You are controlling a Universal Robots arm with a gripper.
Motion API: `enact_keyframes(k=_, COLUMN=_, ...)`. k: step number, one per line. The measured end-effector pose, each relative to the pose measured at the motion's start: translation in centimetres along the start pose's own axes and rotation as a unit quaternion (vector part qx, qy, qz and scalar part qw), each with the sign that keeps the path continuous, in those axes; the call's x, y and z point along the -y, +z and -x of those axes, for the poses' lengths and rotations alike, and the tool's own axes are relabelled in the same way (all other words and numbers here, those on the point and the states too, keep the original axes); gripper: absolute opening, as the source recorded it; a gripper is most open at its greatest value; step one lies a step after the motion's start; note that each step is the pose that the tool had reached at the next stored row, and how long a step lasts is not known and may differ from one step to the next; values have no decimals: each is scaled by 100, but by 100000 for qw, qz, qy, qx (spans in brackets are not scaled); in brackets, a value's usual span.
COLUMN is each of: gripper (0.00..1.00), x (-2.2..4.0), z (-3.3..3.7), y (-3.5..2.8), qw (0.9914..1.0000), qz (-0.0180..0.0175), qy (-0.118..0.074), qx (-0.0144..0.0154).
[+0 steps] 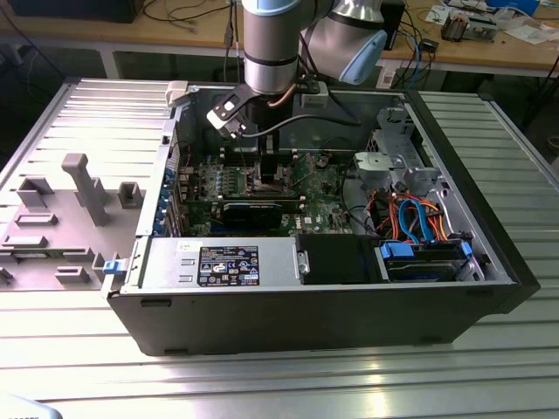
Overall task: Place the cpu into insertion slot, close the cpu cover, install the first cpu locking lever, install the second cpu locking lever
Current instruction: 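Place the cpu into insertion slot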
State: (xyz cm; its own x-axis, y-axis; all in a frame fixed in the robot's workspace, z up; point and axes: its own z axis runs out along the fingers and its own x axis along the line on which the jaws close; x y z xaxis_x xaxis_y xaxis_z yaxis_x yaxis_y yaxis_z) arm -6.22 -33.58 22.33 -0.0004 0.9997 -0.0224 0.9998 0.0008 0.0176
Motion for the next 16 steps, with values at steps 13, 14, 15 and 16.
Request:
enact_keyframes(k=13, gripper=55, x=-1, z=-23, y=27, qw=100000, qz=-2, qy=-11, qx=5)
enact_keyframes(k=14, gripper=55, x=0, z=-24, y=31, qw=100000, qz=1, qy=-3, qx=1)
enact_keyframes(k=15, gripper=55, x=0, z=-24, y=35, qw=100000, qz=4, qy=-3, qx=-1)
enact_keyframes(k=16, gripper=55, x=0, z=-25, y=39, qw=100000, qz=3, qy=-3, qx=-3)
